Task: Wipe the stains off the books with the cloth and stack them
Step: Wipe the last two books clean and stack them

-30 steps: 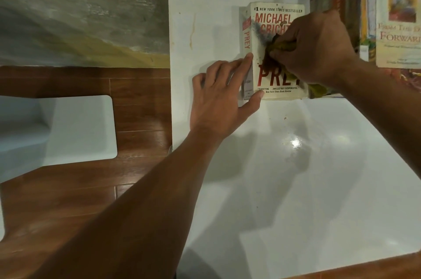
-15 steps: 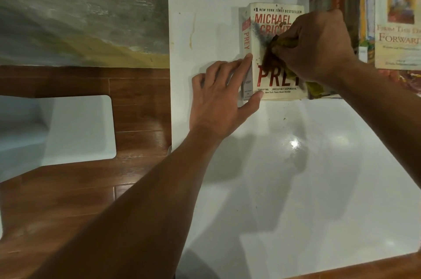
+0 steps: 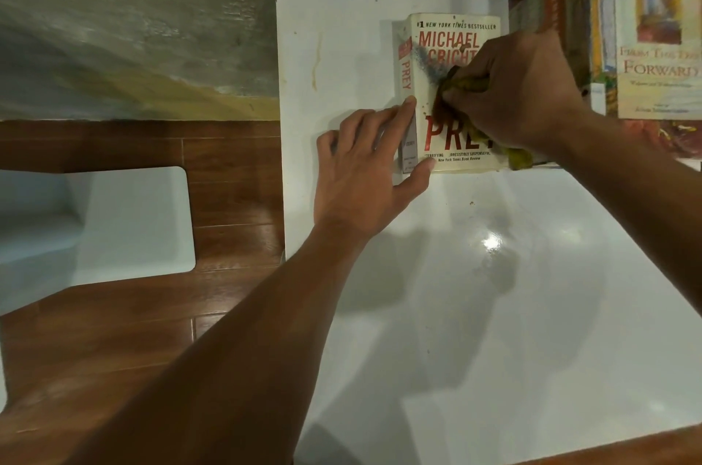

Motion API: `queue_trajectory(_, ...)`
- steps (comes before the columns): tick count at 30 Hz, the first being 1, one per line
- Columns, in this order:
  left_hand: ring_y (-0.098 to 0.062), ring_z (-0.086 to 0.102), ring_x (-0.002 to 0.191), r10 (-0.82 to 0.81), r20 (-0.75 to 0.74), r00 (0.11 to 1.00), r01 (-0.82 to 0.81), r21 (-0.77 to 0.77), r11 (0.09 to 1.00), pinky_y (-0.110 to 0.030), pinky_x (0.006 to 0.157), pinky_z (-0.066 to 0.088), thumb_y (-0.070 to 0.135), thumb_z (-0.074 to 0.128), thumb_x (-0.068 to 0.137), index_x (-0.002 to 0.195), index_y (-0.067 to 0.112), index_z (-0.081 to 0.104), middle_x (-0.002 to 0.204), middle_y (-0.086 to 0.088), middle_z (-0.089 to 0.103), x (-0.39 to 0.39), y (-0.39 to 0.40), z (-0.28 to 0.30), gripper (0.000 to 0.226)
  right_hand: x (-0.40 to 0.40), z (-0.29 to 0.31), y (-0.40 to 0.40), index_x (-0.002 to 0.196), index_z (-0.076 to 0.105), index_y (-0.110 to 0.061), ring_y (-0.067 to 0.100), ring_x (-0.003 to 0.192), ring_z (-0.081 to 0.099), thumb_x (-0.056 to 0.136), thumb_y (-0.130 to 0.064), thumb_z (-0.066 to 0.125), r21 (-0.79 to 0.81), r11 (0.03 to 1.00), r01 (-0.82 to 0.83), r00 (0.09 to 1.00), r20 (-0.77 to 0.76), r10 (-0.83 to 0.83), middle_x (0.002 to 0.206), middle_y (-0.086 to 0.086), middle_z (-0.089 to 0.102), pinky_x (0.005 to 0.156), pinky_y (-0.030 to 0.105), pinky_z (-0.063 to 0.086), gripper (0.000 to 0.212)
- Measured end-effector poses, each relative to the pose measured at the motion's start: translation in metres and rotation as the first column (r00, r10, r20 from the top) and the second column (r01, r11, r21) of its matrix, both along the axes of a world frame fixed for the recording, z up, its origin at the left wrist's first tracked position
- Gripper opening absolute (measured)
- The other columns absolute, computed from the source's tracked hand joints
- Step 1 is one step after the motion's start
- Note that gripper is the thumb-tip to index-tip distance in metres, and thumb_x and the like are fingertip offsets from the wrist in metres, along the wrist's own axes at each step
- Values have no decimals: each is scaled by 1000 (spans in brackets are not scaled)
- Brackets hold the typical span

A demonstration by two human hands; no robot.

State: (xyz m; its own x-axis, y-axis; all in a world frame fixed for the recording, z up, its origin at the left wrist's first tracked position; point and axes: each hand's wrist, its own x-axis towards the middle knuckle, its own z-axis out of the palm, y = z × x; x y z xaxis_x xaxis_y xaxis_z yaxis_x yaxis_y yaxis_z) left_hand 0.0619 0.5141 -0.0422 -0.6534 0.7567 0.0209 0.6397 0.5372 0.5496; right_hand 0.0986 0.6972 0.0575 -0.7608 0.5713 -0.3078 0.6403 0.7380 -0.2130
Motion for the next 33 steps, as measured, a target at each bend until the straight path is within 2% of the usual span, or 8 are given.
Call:
queue_trajectory(3,-20,41,130,1,-7,1000,-1,1,1000,-42,103,34,65,44,94,151,26,42,142,5,52,-1,1,0,69,-2,-1,0,120,72,-20,15,69,67,91,-43,68,-16,1000,21,999,29,-20,107,1,72,65,24,55,37)
queue_trajectory(7,-20,43,130,8,-10,1000,-8,3,1000,-41,103,35,65,45,93,150,25,44,141,5,54,0,0,0,69,-2,-3,-4,120,69,-23,3,58,57,91,-44,67,-12,997,72,997,29,-72,108,-2,70,53,16,43,35)
queue_trajectory(13,-20,43,130,6,-10,1000,-6,10,1000,-42,102,36,64,47,93,149,25,44,141,5,54,0,1,0,69,-4,-3,-2,122,68,-23,1,56,54,91,-45,67,16,994,108,994,23,-108,109,-1,70,50,15,40,38)
queue_trajectory(16,-20,44,130,2,-22,1000,-1,18,1000,-41,102,36,64,47,93,149,25,45,141,5,54,1,1,0,69,0,-3,-4,121,69,-25,6,61,61,90,-46,67,-28,998,52,998,47,-51,108,-4,70,53,16,44,37)
queue_trajectory(22,-20,43,129,-2,-25,1000,2,20,1000,-39,102,34,64,47,93,149,24,45,141,5,54,1,1,0,69,-2,-5,4,124,68,-24,2,58,57,91,-45,67,15,996,85,996,25,-85,109,-1,70,54,18,47,39)
queue_trajectory(26,-20,42,130,3,-12,1000,-3,13,1000,-40,104,34,64,48,93,150,25,44,141,5,53,-1,1,0,69,-2,-4,8,123,68,-19,16,67,67,93,-43,66,32,995,97,995,-3,-97,112,4,71,62,26,56,39)
queue_trajectory(30,-21,43,130,-3,-21,1000,3,18,1000,-41,103,35,64,47,93,149,24,45,141,4,54,0,1,0,69,1,-7,3,120,70,-21,10,65,64,91,-45,66,0,999,45,999,20,-45,108,1,72,61,23,55,38)
queue_trajectory(33,-21,43,131,2,-9,1000,-2,8,1000,-42,104,36,64,46,93,150,24,44,142,5,53,-1,1,0,70,-1,-7,4,121,69,-22,7,60,59,91,-45,67,16,994,109,994,-14,-108,111,1,71,56,17,47,38)
